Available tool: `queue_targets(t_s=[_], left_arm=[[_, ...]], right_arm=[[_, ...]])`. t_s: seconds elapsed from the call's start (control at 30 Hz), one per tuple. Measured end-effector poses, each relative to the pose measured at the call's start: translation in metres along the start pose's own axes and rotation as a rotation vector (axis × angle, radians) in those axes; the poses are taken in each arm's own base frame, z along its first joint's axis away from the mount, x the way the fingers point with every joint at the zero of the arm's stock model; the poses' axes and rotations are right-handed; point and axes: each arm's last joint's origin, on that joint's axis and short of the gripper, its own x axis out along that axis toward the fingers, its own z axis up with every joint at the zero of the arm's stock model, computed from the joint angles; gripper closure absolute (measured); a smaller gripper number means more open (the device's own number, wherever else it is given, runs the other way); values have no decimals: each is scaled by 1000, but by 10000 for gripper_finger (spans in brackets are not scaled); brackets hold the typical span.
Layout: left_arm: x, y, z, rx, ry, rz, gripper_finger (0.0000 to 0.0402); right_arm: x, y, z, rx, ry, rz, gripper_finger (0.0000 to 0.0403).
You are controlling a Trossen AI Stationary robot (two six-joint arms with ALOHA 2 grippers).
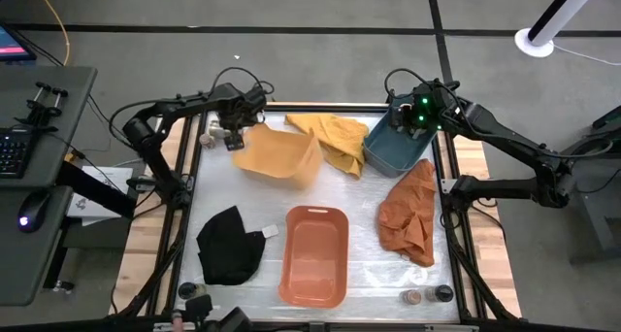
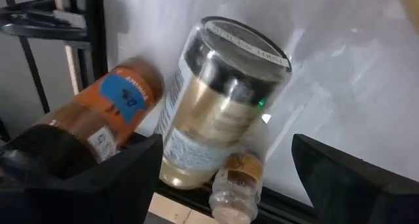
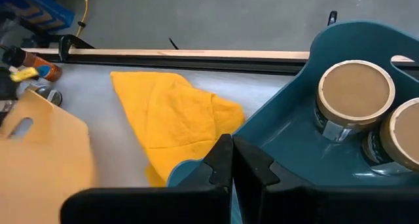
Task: Sort spices by type
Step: Put the gold seasoning bottle into the blue bin
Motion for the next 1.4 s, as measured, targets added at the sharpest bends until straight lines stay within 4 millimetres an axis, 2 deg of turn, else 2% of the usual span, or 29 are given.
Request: queue_targets(t_s=[0.23, 0.8, 1.1, 1.4], left_arm=[[11, -5, 8, 50, 30, -34, 78], [10, -7, 11, 133, 33, -27, 78], [-14, 7, 16, 113, -14, -20, 78], [-47, 22, 15, 192, -44, -9, 78]], right_arm=[[0, 0, 0, 1, 3, 2, 403], [0, 0, 0, -2, 5, 1, 403], [0, 0, -1, -3, 6, 0, 403], [0, 0, -1, -4, 7, 0, 403]])
